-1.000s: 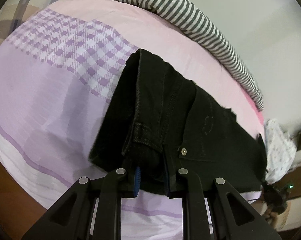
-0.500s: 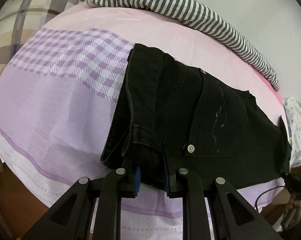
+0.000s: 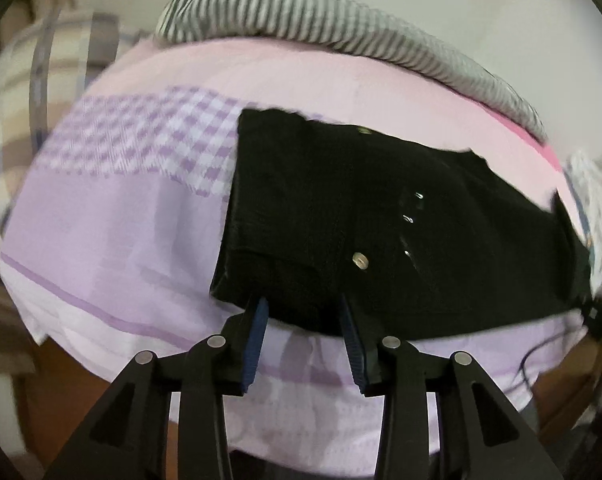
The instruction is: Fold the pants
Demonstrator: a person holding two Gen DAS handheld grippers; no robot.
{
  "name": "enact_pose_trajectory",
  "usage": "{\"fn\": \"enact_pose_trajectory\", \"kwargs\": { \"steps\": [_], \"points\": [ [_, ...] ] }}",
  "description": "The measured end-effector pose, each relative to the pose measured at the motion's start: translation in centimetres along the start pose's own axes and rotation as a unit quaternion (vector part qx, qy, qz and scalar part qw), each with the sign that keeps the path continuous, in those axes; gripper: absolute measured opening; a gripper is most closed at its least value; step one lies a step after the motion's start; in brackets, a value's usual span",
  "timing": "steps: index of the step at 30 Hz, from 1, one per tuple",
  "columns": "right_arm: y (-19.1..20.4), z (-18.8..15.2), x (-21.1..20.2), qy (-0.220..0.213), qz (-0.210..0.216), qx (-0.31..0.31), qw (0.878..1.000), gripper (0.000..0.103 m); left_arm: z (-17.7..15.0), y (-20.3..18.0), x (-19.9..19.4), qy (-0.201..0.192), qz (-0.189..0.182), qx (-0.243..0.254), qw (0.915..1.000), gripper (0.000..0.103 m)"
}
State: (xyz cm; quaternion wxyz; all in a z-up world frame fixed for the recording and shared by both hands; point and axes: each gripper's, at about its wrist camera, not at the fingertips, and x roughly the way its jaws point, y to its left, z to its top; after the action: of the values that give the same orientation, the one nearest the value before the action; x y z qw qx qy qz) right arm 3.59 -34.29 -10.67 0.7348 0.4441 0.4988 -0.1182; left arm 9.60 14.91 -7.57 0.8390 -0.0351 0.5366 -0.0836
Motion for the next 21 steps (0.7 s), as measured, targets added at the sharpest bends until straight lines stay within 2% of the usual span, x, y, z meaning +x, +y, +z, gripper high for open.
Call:
{"fn": "enact_pose_trajectory", "kwargs": {
  "steps": [5,9,10,13,16,21],
  "points": [
    [0.3,0.3,-0.4,-0.005,0.02,0.004,1.0,0.005,-0.6,-3.7,-2.1,-0.037,-0.019,0.076,0.9962,0.038],
    [0.1,0.6,-0.6,-0.001,0.042,0.017,0.999,0.006,0.1,-8.5,-2.2,-0.057,-0.071,0.13,0.9873,0.038],
    [-0.1,0.7,-0.6,0.0,0.05,0.023,0.998,0.006,0.4,-10.9,-1.8,-0.057,-0.095,0.154,0.9818,0.038],
    [-0.2,1.0,-0.8,0.002,0.073,0.038,0.997,0.006,0.6,-16.3,-0.5,-0.064,-0.132,0.221,0.9643,0.039],
    [-0.1,1.1,-1.2,-0.003,0.087,0.041,0.995,0.006,-0.2,-22.5,1.1,-0.073,-0.173,0.3,0.9354,0.039],
    [0.3,1.4,-1.7,-0.01,0.103,0.042,0.994,0.006,-1.7,-29.7,3.2,-0.047,-0.223,0.354,0.907,0.039]
  ]
}}
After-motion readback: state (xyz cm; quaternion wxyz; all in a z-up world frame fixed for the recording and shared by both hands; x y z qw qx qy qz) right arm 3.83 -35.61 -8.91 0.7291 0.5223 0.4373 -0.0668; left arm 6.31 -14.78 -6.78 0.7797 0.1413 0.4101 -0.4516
